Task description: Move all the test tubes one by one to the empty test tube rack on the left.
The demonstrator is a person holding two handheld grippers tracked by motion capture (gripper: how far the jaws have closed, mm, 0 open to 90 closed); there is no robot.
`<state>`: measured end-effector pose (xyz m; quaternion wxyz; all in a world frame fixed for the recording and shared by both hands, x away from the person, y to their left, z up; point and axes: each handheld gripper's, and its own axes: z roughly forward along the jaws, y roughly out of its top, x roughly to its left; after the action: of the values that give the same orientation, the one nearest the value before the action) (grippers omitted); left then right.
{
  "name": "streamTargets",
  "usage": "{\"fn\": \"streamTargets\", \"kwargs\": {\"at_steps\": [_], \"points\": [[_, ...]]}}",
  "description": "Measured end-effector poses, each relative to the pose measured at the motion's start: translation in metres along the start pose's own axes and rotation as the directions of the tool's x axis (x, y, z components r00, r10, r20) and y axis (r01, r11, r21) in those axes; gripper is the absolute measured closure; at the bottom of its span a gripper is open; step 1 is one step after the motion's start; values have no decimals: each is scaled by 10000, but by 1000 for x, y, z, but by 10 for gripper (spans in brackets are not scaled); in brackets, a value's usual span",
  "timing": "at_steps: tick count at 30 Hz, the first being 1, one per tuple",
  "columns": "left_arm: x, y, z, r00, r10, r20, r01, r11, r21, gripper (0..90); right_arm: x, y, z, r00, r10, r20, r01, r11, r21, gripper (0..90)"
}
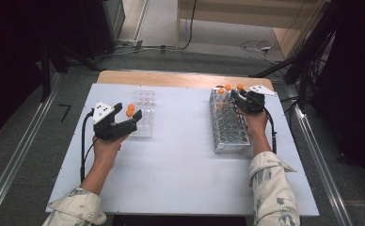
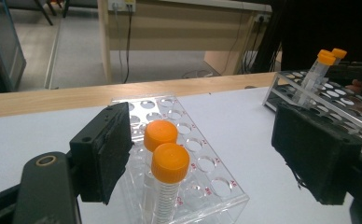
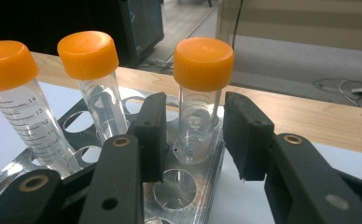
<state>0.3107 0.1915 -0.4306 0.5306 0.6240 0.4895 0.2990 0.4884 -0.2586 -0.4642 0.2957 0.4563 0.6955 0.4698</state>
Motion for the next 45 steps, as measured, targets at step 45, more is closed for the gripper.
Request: {"fn": "streamTargets", "kwargs": {"at_steps": [45], "points": [[-9, 2, 7, 10000, 49, 24, -49, 10000, 72, 203, 25, 57, -83, 9925, -845, -888, 691, 9841, -1638, 712]]}}
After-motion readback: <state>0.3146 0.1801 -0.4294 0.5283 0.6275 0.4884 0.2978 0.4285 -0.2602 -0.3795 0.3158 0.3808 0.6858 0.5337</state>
